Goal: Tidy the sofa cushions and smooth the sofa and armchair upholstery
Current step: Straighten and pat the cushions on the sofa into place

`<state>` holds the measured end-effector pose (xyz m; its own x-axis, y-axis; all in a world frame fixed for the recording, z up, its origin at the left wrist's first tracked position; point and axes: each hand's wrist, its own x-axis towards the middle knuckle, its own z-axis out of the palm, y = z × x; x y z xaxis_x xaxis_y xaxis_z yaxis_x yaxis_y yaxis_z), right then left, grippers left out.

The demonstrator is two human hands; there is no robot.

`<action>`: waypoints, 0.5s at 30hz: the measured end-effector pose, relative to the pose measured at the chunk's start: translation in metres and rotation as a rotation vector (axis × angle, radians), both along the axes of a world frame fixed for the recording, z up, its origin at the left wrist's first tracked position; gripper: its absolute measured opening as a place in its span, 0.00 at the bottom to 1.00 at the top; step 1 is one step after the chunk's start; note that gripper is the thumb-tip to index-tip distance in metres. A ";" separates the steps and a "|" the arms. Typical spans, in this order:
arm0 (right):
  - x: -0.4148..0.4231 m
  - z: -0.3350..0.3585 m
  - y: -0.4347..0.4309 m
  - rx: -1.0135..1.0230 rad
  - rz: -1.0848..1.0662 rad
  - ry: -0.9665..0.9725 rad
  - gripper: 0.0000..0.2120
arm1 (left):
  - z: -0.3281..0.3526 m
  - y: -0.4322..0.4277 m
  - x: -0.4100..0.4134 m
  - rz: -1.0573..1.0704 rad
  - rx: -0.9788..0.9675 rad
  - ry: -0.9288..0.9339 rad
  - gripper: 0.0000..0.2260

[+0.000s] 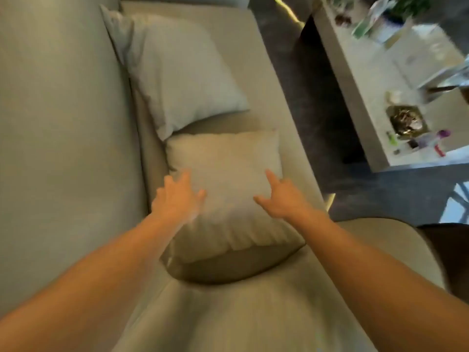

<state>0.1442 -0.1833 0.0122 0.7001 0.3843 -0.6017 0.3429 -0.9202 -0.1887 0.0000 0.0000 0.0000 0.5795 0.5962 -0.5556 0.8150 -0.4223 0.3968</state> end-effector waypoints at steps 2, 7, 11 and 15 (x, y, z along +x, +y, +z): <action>0.016 -0.039 0.010 0.053 -0.126 -0.033 0.42 | -0.033 0.001 0.016 0.163 0.057 -0.051 0.32; 0.029 -0.124 -0.005 0.326 -0.392 0.031 0.45 | -0.118 -0.030 0.036 0.358 0.177 -0.149 0.35; 0.028 -0.146 -0.018 0.391 -0.393 0.052 0.44 | -0.136 -0.053 0.041 0.439 0.392 -0.229 0.34; 0.046 -0.135 -0.019 0.420 -0.437 0.180 0.51 | -0.130 -0.045 0.045 0.449 0.313 -0.277 0.34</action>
<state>0.1900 -0.2022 -0.1233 0.7478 0.3146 -0.5846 -0.1190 -0.8028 -0.5843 0.0447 -0.0449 -0.1297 0.3319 0.9261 -0.1794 0.8246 -0.1924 0.5321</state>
